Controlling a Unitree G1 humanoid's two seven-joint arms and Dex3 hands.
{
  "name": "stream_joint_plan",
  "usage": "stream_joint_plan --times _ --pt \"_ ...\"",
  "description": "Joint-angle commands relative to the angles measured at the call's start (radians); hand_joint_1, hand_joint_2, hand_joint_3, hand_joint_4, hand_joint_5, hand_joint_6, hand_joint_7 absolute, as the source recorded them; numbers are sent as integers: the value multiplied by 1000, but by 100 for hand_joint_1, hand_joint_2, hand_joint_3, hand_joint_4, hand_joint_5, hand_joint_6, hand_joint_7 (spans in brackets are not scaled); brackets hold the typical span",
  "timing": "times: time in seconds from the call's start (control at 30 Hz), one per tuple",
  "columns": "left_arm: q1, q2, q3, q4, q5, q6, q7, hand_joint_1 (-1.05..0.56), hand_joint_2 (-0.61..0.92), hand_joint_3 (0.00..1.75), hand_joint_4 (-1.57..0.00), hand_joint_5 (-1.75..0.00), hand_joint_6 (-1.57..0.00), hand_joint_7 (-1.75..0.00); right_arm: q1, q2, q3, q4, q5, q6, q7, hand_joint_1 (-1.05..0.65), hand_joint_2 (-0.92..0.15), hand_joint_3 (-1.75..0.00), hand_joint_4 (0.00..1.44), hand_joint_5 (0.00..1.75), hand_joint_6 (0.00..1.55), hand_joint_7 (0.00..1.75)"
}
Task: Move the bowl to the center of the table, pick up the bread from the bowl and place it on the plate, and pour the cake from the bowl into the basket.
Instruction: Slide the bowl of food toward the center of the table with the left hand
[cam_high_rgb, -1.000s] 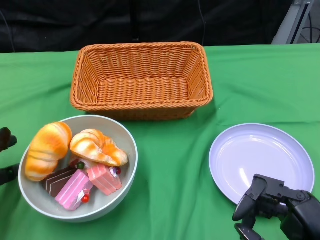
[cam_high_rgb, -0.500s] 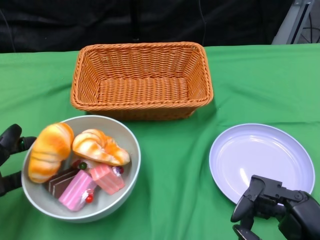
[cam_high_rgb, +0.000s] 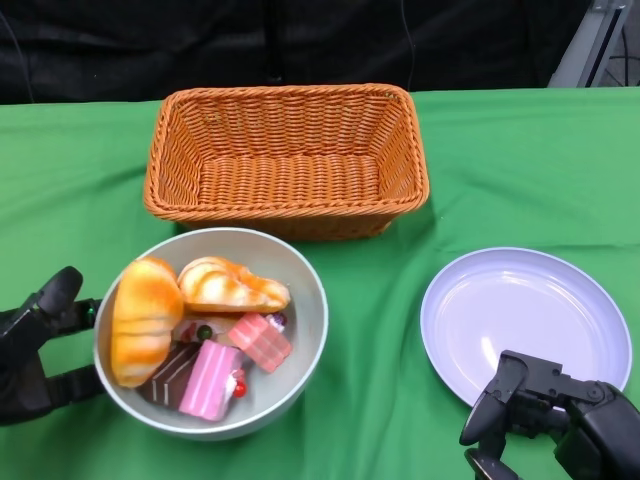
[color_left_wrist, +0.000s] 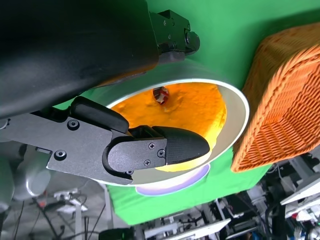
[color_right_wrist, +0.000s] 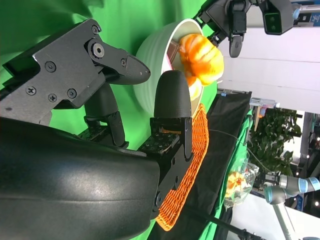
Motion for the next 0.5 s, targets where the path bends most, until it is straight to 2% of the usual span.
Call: stream_joint_plan --times 0.03,0.33,0.5 --pt "17 -9 15 -46 -31 39 20 -72 92 49 0 0 0 0 5 -9 -2 -5 5 4 -4 -8 -48 -99 64 166 60 142" --pt "44 -32 8 -112 -52 66 42 -72 92 47 0 0 0 0 3 -8 -3 1 2 0 -6 -8 -49 -97 64 165 60 141" --pt "61 -57 -19 -180 -17 25 117 -72 92 43 0 0 0 0 1 -9 -1 5 -4 -7 -7 -7 -49 -98 63 164 60 141"
